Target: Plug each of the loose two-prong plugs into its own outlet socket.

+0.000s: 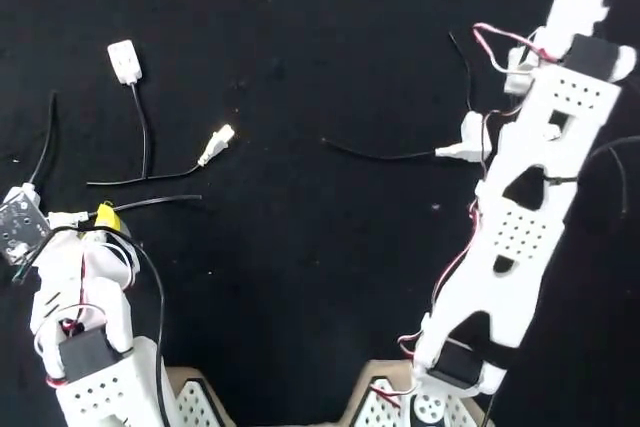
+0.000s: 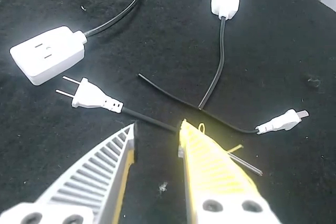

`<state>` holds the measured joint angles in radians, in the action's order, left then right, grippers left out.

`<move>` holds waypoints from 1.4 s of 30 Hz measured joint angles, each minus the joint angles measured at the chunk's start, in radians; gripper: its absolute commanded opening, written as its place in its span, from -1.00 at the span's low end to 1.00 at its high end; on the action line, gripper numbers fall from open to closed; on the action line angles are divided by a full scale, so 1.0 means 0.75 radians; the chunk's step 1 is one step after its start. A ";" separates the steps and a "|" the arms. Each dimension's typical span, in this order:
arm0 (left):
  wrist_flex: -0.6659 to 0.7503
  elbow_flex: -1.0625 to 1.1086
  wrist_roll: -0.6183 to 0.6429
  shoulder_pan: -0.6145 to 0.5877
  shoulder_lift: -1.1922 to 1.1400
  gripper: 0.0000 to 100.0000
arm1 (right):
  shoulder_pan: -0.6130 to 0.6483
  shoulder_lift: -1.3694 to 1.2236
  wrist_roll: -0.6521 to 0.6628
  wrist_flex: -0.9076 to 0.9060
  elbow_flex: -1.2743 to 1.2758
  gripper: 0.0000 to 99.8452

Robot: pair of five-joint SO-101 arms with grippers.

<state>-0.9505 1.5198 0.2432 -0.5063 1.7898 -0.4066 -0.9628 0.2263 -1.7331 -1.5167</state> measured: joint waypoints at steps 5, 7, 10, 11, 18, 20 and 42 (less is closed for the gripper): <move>0.000 0.000 0.000 0.000 0.000 -0.71 | 0.006 0.299 -0.049 -0.002 0.219 -0.55; 0.000 0.000 0.000 0.000 0.000 -0.71 | 0.029 0.458 -0.055 -0.002 0.352 -0.55; 0.000 0.000 0.000 0.006 0.000 -0.71 | 0.082 0.724 -0.057 -0.002 0.616 -0.55; 0.000 0.000 0.000 0.023 0.000 -0.71 | 0.108 0.818 -0.057 -0.002 0.718 -0.55; 0.084 0.023 -0.051 0.100 -0.002 -0.70 | 0.391 1.397 -0.059 0.104 1.514 -0.55; 0.102 0.031 -0.070 0.102 -0.002 -0.70 | 0.481 1.526 -0.061 0.162 1.745 -0.55; 0.082 0.031 -0.209 0.331 -0.010 -0.70 | 1.166 2.152 -0.331 1.356 3.507 -0.87</move>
<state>-0.8892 1.5428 0.0867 -0.2578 1.7822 0.4680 0.6513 -0.0222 -0.7158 1.1132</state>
